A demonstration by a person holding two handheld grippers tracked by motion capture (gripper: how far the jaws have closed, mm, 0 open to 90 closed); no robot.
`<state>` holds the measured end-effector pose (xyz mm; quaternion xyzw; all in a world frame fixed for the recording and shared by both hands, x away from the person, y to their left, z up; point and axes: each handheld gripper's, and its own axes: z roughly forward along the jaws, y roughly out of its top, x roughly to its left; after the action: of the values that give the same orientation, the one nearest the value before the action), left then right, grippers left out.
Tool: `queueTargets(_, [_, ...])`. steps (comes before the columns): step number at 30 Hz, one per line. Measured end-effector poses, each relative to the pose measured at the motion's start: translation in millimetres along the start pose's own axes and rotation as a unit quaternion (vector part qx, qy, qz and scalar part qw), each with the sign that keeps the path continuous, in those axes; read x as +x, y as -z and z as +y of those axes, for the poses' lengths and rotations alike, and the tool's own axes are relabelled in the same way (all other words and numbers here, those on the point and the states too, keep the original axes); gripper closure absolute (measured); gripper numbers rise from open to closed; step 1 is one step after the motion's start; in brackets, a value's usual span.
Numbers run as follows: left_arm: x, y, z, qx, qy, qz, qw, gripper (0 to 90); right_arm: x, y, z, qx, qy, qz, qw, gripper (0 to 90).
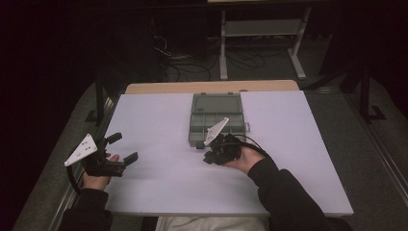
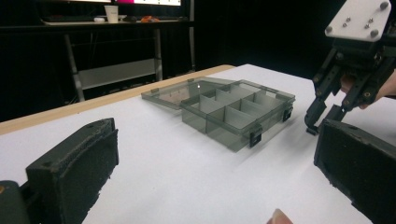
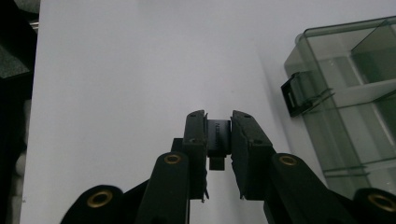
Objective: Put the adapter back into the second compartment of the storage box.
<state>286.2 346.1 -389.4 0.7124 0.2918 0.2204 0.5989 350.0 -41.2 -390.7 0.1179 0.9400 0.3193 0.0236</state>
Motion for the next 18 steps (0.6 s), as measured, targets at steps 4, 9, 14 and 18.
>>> queueTargets(4, [0.2,0.1,0.0,-0.001,0.001,0.001,1.0000,0.0,-2.3,4.2,5.5,-0.002,0.004,-0.004,1.0000,74.8])
queueTargets(9, [0.2,-0.1,-0.1,-0.001,0.001,0.000,1.0000,0.0,-6.7,11.4,13.0,-0.009,0.006,-0.009,0.9999,74.7])
queueTargets(14, [0.1,-0.3,-0.1,-0.001,0.001,0.000,1.0000,0.0,-10.7,14.2,17.0,-0.009,0.008,-0.012,0.9999,74.8])
queueTargets(18, [0.1,-0.2,0.0,-0.001,0.001,0.000,1.0000,0.0,-14.5,17.4,21.0,-0.019,0.006,-0.013,0.9997,74.7])
